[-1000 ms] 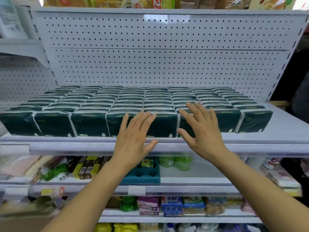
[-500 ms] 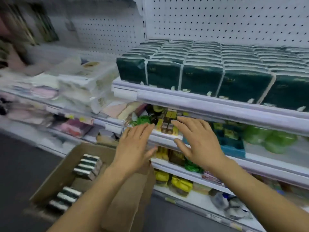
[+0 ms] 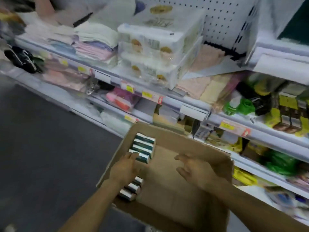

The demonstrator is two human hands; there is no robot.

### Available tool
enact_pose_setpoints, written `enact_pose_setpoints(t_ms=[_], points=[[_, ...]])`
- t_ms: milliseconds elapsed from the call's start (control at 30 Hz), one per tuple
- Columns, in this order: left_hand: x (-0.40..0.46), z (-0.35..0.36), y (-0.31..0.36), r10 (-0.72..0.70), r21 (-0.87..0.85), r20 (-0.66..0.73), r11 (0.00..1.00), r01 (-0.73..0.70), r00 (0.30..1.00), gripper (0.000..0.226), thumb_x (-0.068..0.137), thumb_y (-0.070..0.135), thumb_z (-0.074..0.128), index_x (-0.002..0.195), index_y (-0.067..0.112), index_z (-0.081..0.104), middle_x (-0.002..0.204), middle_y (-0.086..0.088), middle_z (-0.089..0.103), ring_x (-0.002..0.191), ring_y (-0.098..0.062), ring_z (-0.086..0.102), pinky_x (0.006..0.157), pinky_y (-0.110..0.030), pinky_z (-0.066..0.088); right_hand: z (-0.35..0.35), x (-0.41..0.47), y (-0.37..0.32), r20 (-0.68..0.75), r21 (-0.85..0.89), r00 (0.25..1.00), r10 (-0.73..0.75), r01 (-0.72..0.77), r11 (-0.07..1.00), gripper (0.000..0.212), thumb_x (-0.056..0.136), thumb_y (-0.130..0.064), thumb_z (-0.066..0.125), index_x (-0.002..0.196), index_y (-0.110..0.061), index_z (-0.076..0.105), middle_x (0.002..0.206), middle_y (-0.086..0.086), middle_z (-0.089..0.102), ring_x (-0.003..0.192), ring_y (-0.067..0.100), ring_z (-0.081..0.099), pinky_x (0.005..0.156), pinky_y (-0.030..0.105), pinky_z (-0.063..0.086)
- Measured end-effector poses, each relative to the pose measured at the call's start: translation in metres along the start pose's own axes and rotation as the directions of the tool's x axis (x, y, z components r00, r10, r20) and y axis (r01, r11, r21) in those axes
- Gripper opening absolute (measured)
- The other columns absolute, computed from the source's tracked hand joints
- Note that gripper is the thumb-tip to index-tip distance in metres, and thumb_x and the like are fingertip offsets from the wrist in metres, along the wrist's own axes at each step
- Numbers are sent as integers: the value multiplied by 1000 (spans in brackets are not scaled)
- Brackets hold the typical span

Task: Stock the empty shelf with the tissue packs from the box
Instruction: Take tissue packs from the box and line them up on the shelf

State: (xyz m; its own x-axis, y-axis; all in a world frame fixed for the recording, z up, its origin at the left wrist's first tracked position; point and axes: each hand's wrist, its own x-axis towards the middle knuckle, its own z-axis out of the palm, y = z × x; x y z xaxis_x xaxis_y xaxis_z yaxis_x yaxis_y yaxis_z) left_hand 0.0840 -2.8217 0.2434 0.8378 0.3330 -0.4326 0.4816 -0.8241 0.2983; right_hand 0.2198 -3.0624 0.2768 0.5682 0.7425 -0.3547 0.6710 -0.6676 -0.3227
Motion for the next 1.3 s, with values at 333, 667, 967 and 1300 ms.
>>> enact_pose_setpoints(t_ms=[333, 667, 967, 1300], points=[[97, 75, -53, 72, 157, -34, 985, -66, 997, 57, 97, 23, 50, 149, 21, 27, 152, -5, 27, 142, -23, 24, 106, -34, 38, 107, 153, -28, 105, -39, 992, 65, -61, 997, 38, 98, -30, 45, 137, -28, 45, 133, 1, 50, 116, 22, 54, 86, 36, 49], [123, 104, -66, 175, 465, -84, 878, -117, 981, 34, 91, 20, 58, 123, 15, 47, 116, -6, 49, 110, -24, 49, 101, -35, 39, 153, 204, -37, 20, -77, 991, 131, -129, 989, 35, 95, -29, 49, 128, -19, 50, 126, 7, 50, 113, 27, 55, 78, 34, 47], [96, 77, -58, 141, 455, -22, 883, -116, 990, 45, 95, 20, 48, 138, 17, 36, 135, -4, 44, 127, -24, 39, 108, -36, 27, 107, 157, -35, -44, 48, 979, 200, -197, 979, 20, 90, -31, 53, 107, -20, 56, 109, 3, 61, 92, 25, 60, 63, 28, 37], [-13, 5, 45, 146, -32, -179, 988, -154, 973, 32, 89, 39, 57, 119, 31, 51, 104, 5, 66, 93, -19, 64, 77, -31, 50, 14, -2, 19, -248, 510, 924, 292, -132, 850, 19, 92, -22, 57, 111, -24, 60, 95, -6, 66, 83, 12, 64, 73, 34, 54]])
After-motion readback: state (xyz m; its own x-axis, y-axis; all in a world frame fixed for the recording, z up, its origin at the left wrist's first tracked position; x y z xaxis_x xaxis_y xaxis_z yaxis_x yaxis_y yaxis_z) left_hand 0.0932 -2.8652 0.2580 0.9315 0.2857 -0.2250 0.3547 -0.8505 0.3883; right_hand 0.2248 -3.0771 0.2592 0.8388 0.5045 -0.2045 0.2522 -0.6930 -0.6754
